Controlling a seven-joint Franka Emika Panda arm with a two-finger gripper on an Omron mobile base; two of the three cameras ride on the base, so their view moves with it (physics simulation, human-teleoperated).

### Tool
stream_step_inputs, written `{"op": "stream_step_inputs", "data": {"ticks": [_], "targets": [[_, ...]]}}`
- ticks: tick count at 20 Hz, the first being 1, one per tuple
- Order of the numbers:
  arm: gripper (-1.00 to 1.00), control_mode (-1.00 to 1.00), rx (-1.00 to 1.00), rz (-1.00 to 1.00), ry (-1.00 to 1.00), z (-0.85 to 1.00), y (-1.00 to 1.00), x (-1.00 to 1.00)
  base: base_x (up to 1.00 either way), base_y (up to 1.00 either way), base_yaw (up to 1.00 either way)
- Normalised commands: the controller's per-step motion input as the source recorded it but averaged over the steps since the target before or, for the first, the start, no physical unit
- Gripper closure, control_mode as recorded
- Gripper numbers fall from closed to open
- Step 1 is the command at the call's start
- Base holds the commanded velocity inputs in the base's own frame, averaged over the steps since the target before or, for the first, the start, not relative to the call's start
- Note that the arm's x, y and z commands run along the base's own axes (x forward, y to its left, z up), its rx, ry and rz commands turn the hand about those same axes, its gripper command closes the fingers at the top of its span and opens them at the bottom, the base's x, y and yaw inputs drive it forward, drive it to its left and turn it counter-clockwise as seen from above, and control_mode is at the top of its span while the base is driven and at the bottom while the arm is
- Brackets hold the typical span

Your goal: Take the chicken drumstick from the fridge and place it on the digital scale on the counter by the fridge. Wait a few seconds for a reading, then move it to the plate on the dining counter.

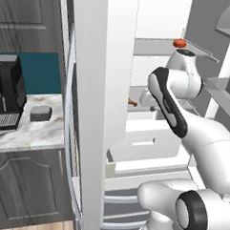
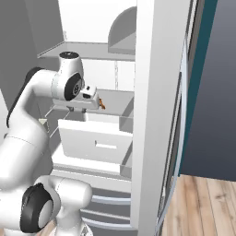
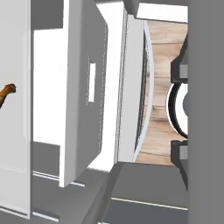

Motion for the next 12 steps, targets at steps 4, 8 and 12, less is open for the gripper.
{"op": "stream_step_inputs", "data": {"ticks": [4,8,12], "targets": [[-1.0,-1.0,0.0,0.0,0.0,-0.02,0.0,-0.02,0.0,0.0,0.0],[-1.0,-1.0,0.0,0.12,-0.17,-0.14,-0.16,0.01,0.0,0.0,0.0],[-1.0,-1.0,0.0,0.18,-0.25,-0.13,-0.2,0.22,0.0,0.0,0.0]]}}
